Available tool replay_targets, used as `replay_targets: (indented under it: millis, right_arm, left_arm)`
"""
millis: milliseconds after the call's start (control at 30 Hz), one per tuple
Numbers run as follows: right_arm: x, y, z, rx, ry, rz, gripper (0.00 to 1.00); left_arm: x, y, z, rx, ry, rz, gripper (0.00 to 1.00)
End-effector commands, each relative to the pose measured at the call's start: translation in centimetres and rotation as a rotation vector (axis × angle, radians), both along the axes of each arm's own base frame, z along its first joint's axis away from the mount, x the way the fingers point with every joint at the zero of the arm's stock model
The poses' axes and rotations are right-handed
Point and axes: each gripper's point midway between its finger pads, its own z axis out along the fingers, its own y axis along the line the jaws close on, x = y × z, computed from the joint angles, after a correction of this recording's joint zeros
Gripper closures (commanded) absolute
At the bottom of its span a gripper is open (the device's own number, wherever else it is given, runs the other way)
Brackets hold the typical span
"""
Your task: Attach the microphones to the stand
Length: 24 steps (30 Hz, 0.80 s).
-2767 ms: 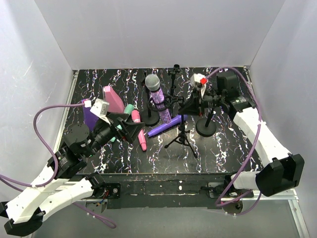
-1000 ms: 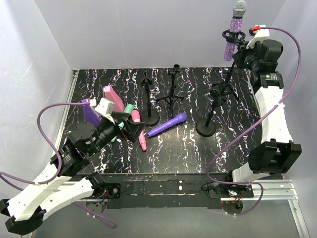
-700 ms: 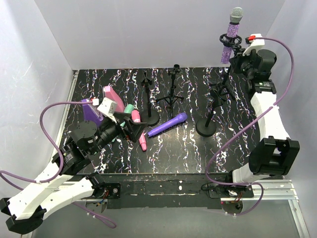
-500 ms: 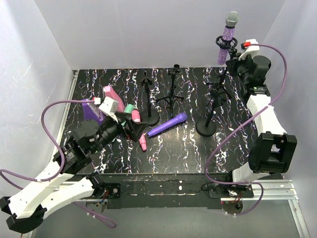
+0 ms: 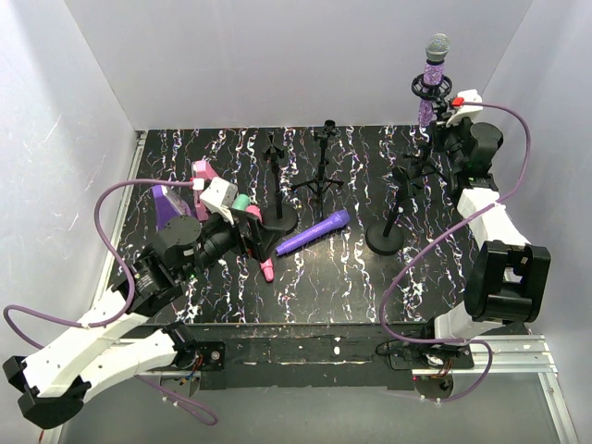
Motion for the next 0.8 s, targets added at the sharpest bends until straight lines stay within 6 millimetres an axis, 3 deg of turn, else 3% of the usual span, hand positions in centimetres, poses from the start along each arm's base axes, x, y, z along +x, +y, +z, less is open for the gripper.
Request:
replay_targets:
  millis: [0,133,300,567,767]
  right_arm:
    - [-0.3,-0.6,8.8,-0.036,-0.301,-0.034,0.99]
    - [0.3,-0.4,7.2,-0.014,-0.252,-0.022,0.99]
    - [1.4,-2.2,5.9,-0.003,-0.234,-0.107,0.99]
    - [2.2,-3.0,3.6,0.021,-0.191,-0.127,0.99]
    - [1.9,-2.7,1.8,0.050,-0.150,-0.093,0.87]
  left_arm:
    - [-0.3,0.0,2.0,-0.048,-0.034,-0.009,0.02]
    - [-0.6,0.4,2.1,-0.060,-0.038,-0.007,0.02]
    - [-0.8,0.9,2.1,-0.064,-0.040,0.000,0.02]
    - [-0.8,1.0,1.7,-0.058,-0.038,0.006,0.02]
    - [-0.8,1.0,1.6,-0.053,-0.038,0.006,0.02]
